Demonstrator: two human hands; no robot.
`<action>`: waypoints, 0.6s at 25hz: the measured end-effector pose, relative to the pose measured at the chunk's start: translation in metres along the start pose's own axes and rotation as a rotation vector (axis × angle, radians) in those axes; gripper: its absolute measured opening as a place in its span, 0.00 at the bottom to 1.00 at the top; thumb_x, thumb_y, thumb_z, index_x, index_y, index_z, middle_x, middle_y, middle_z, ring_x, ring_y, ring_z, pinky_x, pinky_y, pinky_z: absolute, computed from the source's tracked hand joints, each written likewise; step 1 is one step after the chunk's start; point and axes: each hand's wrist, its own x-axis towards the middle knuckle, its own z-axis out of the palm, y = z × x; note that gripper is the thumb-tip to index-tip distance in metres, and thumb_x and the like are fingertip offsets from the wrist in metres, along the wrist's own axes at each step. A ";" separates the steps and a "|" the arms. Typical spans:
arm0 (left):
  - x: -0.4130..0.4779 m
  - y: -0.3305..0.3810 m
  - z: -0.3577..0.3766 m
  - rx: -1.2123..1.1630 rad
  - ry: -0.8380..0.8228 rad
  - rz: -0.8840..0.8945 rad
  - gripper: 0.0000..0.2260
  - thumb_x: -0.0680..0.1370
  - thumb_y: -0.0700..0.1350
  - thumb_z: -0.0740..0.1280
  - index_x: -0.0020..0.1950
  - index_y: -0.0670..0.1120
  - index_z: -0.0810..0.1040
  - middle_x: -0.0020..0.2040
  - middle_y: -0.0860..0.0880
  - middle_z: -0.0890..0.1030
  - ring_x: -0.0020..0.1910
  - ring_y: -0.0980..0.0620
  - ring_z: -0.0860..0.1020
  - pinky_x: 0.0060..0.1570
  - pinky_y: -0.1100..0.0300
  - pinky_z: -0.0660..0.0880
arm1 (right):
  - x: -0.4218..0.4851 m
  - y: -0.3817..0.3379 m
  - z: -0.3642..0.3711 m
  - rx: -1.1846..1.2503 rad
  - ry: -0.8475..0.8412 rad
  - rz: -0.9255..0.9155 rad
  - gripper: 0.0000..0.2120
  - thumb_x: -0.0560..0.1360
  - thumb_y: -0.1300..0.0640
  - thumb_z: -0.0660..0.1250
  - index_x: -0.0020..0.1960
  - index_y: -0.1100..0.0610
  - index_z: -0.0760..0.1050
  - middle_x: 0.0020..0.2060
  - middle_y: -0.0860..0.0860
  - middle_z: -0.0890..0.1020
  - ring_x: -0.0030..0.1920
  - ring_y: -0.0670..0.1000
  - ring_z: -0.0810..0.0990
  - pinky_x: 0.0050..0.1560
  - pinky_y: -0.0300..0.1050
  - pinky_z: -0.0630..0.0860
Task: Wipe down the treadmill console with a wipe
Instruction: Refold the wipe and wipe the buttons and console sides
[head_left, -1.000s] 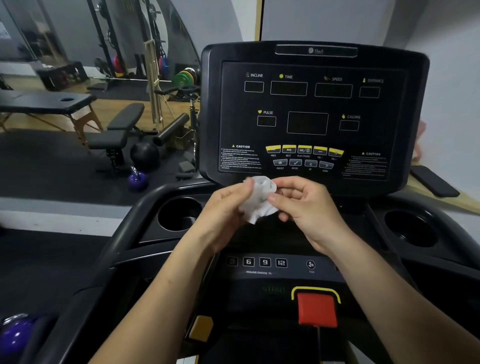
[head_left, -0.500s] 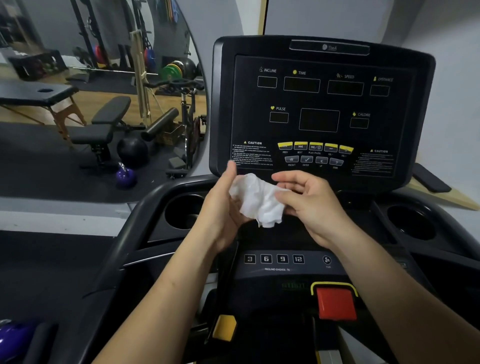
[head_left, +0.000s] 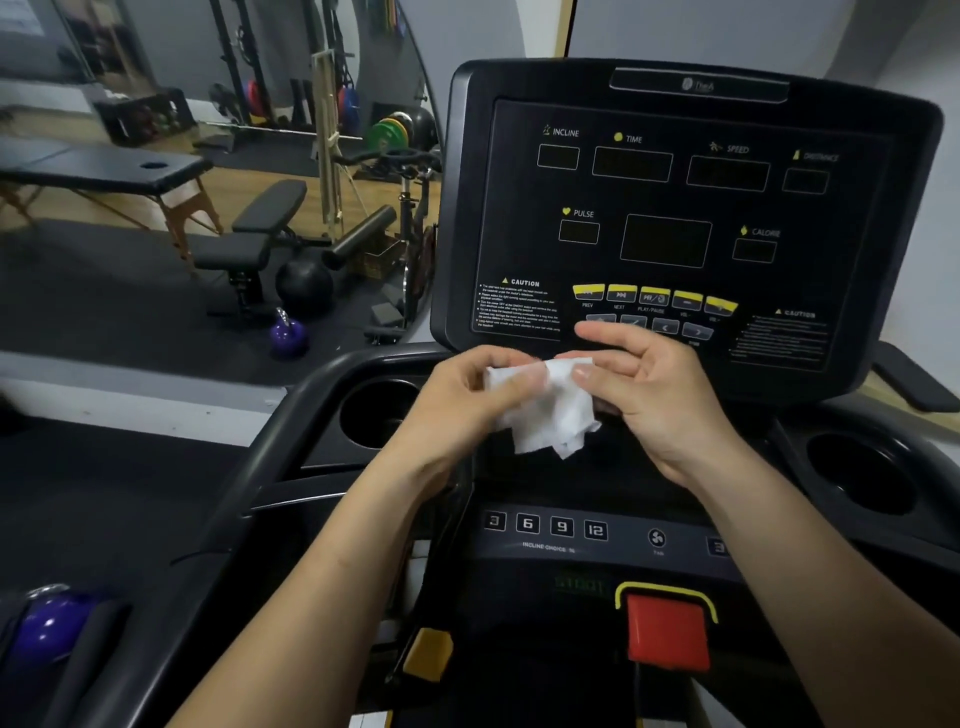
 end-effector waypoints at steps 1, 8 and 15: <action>0.001 0.000 0.007 0.039 -0.011 0.031 0.05 0.71 0.50 0.73 0.44 0.51 0.85 0.40 0.51 0.85 0.39 0.55 0.82 0.39 0.61 0.78 | 0.002 0.000 -0.005 0.000 -0.010 -0.003 0.18 0.74 0.67 0.69 0.60 0.51 0.76 0.47 0.51 0.86 0.49 0.51 0.85 0.50 0.47 0.80; 0.010 0.005 0.043 -0.212 -0.001 -0.048 0.08 0.76 0.39 0.65 0.52 0.47 0.82 0.43 0.46 0.81 0.39 0.50 0.80 0.34 0.57 0.78 | 0.019 0.007 -0.054 0.183 -0.069 0.020 0.16 0.75 0.70 0.66 0.58 0.54 0.77 0.48 0.54 0.86 0.49 0.55 0.85 0.40 0.43 0.81; 0.018 0.001 0.087 -0.008 0.236 0.046 0.07 0.76 0.36 0.69 0.44 0.49 0.81 0.39 0.51 0.82 0.38 0.51 0.78 0.38 0.58 0.74 | 0.032 0.028 -0.083 0.098 -0.023 -0.015 0.12 0.75 0.69 0.66 0.42 0.54 0.81 0.47 0.49 0.85 0.51 0.49 0.83 0.54 0.49 0.78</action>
